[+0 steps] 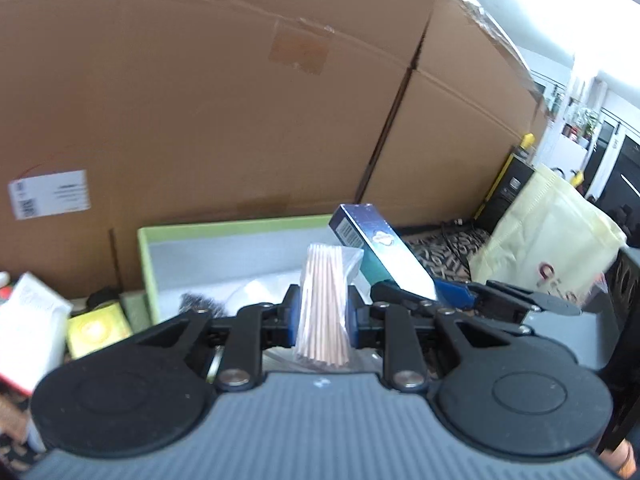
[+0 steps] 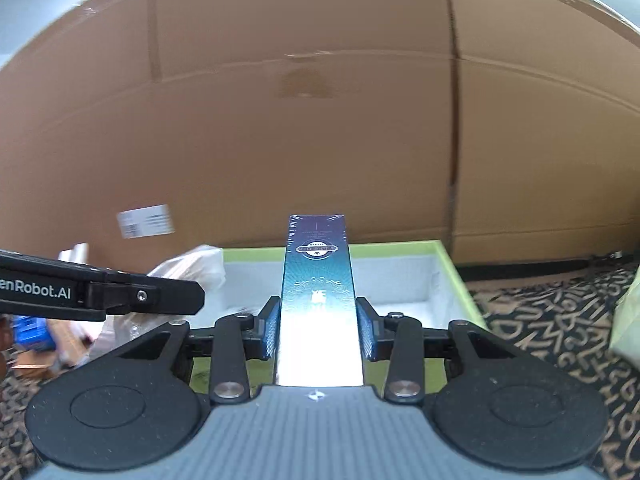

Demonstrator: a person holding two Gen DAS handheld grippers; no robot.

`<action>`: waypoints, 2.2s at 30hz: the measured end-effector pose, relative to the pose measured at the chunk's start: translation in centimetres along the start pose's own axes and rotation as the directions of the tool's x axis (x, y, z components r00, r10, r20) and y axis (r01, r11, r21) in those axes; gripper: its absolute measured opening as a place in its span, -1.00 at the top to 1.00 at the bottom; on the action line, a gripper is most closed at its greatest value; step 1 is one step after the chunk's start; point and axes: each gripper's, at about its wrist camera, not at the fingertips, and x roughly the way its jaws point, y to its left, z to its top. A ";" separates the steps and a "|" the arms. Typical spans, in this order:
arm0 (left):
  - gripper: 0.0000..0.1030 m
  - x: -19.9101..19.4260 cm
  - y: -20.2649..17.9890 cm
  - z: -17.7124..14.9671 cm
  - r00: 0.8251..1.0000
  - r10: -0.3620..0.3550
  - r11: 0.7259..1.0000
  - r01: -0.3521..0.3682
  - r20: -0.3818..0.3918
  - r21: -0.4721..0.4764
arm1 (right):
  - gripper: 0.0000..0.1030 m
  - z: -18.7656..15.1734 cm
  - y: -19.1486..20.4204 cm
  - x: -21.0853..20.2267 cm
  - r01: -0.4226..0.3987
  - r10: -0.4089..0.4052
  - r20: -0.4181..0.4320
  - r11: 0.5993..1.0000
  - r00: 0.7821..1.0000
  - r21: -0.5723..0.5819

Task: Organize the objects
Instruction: 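Lower the VIXX box and toothpick pack into the green shoebox and release, then grasp the red tape roll with the right tool while the left grasps the copper box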

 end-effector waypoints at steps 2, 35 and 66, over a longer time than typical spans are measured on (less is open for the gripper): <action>0.57 2.2 0.1 0.7 1.000 -0.003 0.999 0.003 -0.005 -0.037 | 0.17 0.5 -1.0 1.6 0.036 -0.036 0.001 0.999 0.999 -0.008; -1.00 3.1 0.4 -0.6 0.978 0.158 0.987 -0.158 0.139 -0.014 | -0.63 -1.2 -0.1 2.3 0.202 -0.162 0.188 0.956 0.969 -0.215; -1.00 -15.8 17.9 -15.1 0.882 0.470 0.874 -0.460 0.034 -0.158 | -0.70 -10.3 18.0 0.7 -0.308 0.310 -0.028 0.922 0.950 -0.235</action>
